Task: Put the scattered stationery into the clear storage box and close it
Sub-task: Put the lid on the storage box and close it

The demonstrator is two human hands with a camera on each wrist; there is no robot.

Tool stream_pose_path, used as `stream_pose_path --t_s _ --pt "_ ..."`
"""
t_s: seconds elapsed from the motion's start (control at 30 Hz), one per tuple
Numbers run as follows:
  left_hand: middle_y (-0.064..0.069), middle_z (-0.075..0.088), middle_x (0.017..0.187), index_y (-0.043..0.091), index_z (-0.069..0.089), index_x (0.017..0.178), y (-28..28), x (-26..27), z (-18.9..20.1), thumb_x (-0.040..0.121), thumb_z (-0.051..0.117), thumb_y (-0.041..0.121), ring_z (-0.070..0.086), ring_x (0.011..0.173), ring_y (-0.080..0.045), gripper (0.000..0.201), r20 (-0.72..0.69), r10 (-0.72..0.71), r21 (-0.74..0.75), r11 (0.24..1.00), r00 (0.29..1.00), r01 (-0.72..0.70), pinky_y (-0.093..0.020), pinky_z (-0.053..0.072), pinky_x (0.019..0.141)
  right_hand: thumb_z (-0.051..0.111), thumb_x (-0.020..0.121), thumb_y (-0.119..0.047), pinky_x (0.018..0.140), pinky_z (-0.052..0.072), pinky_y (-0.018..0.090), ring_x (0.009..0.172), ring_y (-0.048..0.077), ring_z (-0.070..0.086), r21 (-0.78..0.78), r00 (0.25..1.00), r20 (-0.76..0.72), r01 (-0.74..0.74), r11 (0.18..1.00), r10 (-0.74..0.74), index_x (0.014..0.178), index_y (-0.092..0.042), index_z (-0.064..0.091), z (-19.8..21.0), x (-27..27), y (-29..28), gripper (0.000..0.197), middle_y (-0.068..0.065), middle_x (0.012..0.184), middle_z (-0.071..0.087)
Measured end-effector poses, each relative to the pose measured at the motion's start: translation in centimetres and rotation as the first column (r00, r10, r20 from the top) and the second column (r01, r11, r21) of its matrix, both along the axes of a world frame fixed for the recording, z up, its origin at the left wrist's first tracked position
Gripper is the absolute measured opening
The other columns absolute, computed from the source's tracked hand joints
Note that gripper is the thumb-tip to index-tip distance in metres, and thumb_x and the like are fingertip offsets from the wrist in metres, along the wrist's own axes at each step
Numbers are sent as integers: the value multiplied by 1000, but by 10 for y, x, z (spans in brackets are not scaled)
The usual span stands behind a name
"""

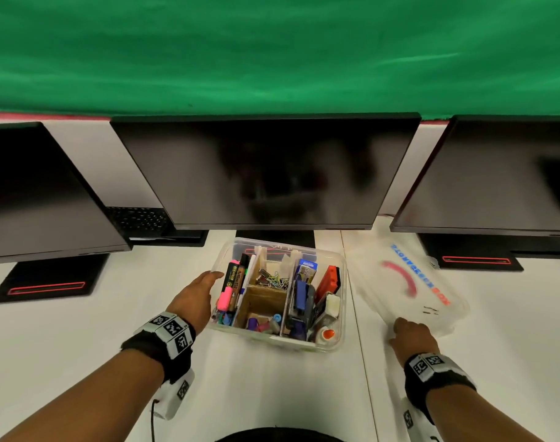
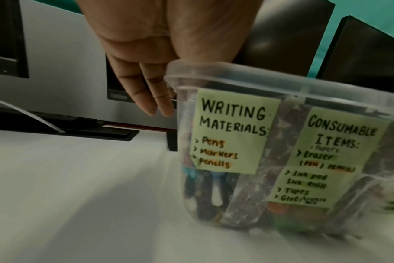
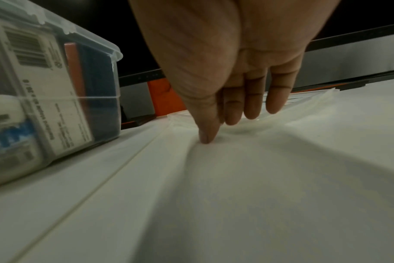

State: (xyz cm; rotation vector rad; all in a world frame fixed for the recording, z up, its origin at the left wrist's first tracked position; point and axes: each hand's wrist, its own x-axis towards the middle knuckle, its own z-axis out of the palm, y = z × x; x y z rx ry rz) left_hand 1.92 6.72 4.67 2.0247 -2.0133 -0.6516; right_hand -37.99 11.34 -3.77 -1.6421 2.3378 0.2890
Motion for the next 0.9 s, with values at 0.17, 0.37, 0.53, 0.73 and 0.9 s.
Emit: stream_pose_path --t_s 0.17,0.37,0.53,0.73,0.9 --pt "-6 41 147 22 34 141 6 6 0 90 36 -10 50 125 -24 61 -14 32 4 999 999 -32 -33 43 105 38 94 -16 88 46 30 113 20 52 41 976 -140 -161 986 166 117 -15 52 1 12 18 26 1 119 58" --pt "-3 45 143 26 30 141 12 28 0 85 43 -11 55 118 -21 68 17 75 42 996 997 -75 -33 46 101 74 56 7 59 50 43 72 41 57 -267 986 62 -134 955 155 75 1 61 69 35 11 24 20 84 60" --pt "-3 44 143 23 30 142 22 57 1 85 44 -9 55 118 -22 67 77 113 35 993 991 -116 -34 47 100 52 85 1 65 47 35 70 35 58 -580 971 153 -63 812 185 85 -6 53 159 77 -13 7 18 78 62" --pt "-9 47 140 22 23 145 27 90 8 86 46 -4 49 123 -25 69 102 126 95 986 987 -136 -35 44 104 60 88 -12 63 41 29 67 26 55 -738 889 275 -48 673 365 84 -17 45 241 141 0 17 7 72 61" --pt "-10 46 142 18 30 142 11 107 42 88 61 19 48 127 -26 63 -182 146 -28 988 972 -153 -36 41 105 66 85 -15 64 46 21 68 13 59 -812 728 428 49 582 536 79 -21 46 282 186 5 22 3 73 62"
